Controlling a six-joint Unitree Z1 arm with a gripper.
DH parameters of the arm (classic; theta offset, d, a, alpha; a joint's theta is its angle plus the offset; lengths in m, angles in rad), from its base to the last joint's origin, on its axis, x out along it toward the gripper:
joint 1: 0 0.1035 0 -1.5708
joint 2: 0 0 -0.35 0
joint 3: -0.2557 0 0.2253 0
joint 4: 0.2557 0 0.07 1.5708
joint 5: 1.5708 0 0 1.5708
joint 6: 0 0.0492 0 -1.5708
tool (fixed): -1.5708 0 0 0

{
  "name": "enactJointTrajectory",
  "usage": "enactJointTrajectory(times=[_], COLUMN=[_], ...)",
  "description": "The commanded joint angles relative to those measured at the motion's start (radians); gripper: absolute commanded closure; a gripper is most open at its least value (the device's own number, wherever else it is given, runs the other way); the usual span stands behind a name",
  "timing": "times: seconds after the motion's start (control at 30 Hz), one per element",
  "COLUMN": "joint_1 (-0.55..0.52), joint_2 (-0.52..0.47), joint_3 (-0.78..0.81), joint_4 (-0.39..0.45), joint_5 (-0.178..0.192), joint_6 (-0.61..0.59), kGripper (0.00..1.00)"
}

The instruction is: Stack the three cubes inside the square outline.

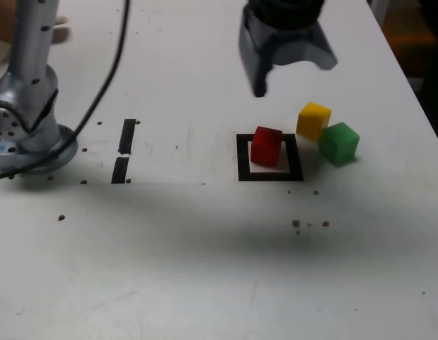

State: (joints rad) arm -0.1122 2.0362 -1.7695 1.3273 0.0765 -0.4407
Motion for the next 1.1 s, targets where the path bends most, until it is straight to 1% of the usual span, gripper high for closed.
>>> enactJointTrajectory(times=[0.0,0.17,0.33,0.5,0.6,0.73,1.07], joint_1=[-0.002,0.005,0.028,0.034,0.047,0.079,0.113], joint_2=[0.014,0.074,0.116,0.173,0.194,0.219,0.242], joint_3=[-0.021,-0.095,-0.144,-0.208,-0.226,-0.235,-0.176], joint_4=[0.019,0.066,0.085,0.123,0.128,0.118,-0.003], joint_5=[-0.006,-0.059,-0.101,-0.121,-0.132,-0.155,-0.171], joint_6=[-0.119,-0.166,-0.213,-0.233,-0.244,-0.246,-0.228], kGripper=[0.00,0.00,0.00,0.00,0.00,0.01,0.01])
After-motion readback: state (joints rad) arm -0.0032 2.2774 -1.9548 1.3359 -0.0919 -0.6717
